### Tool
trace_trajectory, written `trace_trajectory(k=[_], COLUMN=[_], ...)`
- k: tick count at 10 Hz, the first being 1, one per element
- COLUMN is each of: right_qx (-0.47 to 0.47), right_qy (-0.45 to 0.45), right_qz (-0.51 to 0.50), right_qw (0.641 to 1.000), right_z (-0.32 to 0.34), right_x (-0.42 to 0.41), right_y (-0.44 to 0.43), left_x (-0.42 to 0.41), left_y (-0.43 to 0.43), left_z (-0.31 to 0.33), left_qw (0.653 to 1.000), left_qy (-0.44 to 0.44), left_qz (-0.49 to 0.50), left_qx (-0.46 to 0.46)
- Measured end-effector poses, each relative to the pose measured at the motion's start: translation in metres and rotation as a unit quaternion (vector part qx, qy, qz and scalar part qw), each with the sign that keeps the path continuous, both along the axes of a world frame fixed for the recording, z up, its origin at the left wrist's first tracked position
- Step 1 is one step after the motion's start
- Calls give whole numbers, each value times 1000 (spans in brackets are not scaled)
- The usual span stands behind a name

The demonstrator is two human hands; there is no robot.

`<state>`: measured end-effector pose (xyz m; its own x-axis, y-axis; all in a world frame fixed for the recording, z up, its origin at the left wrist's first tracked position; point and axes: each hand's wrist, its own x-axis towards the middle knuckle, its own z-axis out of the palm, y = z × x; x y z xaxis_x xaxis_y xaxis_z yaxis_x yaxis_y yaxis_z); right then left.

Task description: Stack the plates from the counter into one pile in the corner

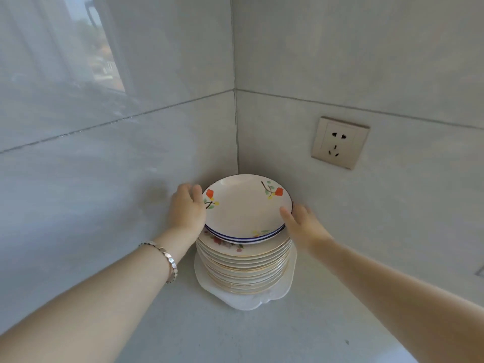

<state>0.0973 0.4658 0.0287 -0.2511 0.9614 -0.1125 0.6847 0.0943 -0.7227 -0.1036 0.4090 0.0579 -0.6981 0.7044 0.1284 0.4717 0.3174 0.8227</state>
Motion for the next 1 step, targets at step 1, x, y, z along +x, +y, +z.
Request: trace_trajectory(k=[1], right_qx=[7], right_qy=[-175], right_qz=[70], right_qw=[982], right_z=[17], right_x=[24], right_y=[-48], left_x=[14], left_y=[-46], left_z=[23], left_qw=[994], left_qy=[96], left_qz=[-26], left_qx=[-53])
